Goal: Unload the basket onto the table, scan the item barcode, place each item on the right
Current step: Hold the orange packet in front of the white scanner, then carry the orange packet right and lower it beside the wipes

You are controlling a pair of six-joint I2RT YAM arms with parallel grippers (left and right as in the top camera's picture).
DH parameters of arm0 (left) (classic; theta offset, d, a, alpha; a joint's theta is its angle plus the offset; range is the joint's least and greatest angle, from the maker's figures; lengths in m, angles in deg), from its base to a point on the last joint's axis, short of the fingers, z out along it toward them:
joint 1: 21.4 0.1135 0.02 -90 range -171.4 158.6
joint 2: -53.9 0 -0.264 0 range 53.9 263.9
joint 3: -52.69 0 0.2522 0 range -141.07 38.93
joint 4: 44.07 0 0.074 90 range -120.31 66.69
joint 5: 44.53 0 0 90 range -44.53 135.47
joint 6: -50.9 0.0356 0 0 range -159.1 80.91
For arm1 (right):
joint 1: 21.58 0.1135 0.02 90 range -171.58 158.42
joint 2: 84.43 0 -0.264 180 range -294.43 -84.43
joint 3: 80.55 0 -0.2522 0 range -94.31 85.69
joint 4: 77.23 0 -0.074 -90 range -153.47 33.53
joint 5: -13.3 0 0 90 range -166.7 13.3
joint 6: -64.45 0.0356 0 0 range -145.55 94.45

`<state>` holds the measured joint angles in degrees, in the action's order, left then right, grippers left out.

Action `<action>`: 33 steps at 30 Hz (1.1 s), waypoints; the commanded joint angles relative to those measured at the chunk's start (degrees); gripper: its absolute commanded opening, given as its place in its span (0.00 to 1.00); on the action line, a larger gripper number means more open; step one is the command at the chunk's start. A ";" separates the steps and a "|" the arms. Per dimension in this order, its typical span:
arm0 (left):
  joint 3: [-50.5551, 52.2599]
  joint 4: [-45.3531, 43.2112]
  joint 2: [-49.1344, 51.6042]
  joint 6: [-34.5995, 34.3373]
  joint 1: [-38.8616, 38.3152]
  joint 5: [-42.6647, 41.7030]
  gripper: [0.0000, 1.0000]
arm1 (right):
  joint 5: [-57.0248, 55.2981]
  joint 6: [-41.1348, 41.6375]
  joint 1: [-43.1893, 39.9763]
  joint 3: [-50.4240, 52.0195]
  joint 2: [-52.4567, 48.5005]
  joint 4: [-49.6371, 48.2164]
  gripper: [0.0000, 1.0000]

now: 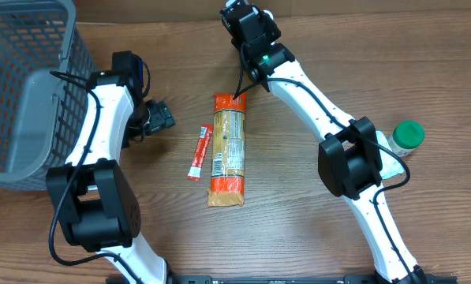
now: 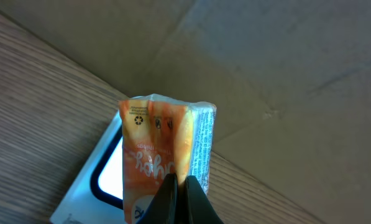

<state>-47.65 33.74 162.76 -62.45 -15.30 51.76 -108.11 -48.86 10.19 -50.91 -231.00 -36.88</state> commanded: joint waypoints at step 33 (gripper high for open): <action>-0.11 -0.02 -0.96 1.53 -0.13 0.28 1.00 | 13.81 43.19 -10.99 -0.72 39.30 62.53 0.04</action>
<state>-47.65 33.74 162.76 -62.45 -15.30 51.76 -99.04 -9.10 1.01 -51.54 -193.55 22.84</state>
